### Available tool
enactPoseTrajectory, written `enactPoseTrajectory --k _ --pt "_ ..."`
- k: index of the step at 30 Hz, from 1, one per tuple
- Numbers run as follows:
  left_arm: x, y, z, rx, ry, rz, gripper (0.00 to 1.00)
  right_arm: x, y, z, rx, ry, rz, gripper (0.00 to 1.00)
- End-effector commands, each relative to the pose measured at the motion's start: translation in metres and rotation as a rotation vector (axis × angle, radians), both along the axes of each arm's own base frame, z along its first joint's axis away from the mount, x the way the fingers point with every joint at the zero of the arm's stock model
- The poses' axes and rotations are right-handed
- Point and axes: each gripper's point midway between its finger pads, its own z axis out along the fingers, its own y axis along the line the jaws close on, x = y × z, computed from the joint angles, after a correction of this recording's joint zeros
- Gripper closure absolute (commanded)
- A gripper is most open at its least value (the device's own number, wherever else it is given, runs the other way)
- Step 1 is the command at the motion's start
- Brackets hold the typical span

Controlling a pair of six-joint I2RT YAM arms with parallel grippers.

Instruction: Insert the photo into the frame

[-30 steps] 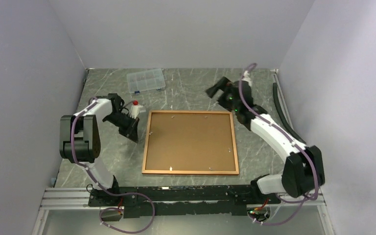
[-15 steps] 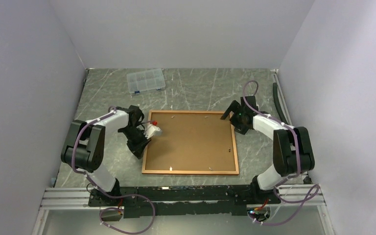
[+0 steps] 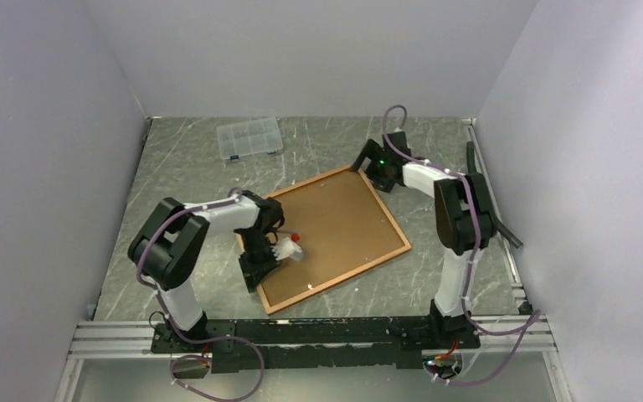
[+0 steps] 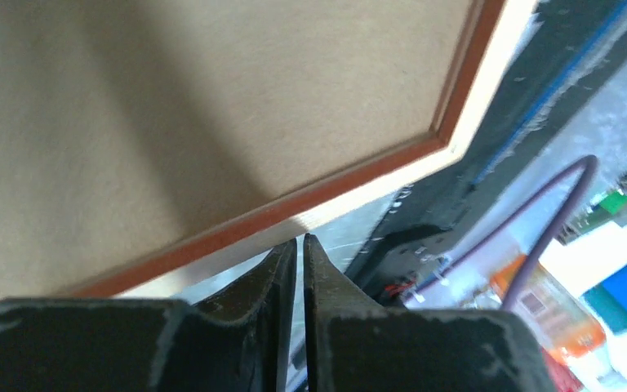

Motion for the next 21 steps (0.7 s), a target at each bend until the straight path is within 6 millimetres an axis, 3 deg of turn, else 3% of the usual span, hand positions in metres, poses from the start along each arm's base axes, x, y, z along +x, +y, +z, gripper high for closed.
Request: enactPoseTrajectory --k 1,3,5,9,12,14,16,19,21 --pt "0.003 -0.075 0.009 -0.198 -0.010 -0.073 0.79 -0.006 0.090 0.025 0.134 0.034 0.219 0.00" --pt "-0.011 -0.085 0.025 -0.253 0.042 -0.132 0.65 0.001 0.095 0.023 0.111 0.049 0.237 0.00" --pt "-0.014 -0.086 0.039 -0.281 0.043 -0.159 0.58 0.006 0.090 0.023 0.067 0.062 0.227 0.00" --pt "-0.007 -0.078 0.064 -0.283 -0.007 -0.145 0.56 0.014 0.076 0.031 -0.006 0.041 0.193 0.00" --pt "0.008 -0.066 0.091 -0.299 -0.044 -0.098 0.55 0.021 0.054 0.052 -0.068 0.010 0.132 0.00" --pt "0.032 -0.052 0.106 -0.308 -0.106 -0.043 0.55 0.020 0.035 0.071 -0.092 -0.012 0.085 0.00" --pt "0.070 -0.035 0.119 -0.312 -0.195 0.029 0.55 0.012 0.020 0.090 -0.119 -0.046 0.052 0.00" --pt "0.136 0.003 0.120 -0.271 -0.307 0.200 0.58 -0.017 0.003 0.109 -0.147 -0.069 0.034 0.00" --pt "0.178 0.029 0.115 -0.246 -0.349 0.331 0.61 -0.047 0.001 0.110 -0.123 -0.055 0.044 0.00"
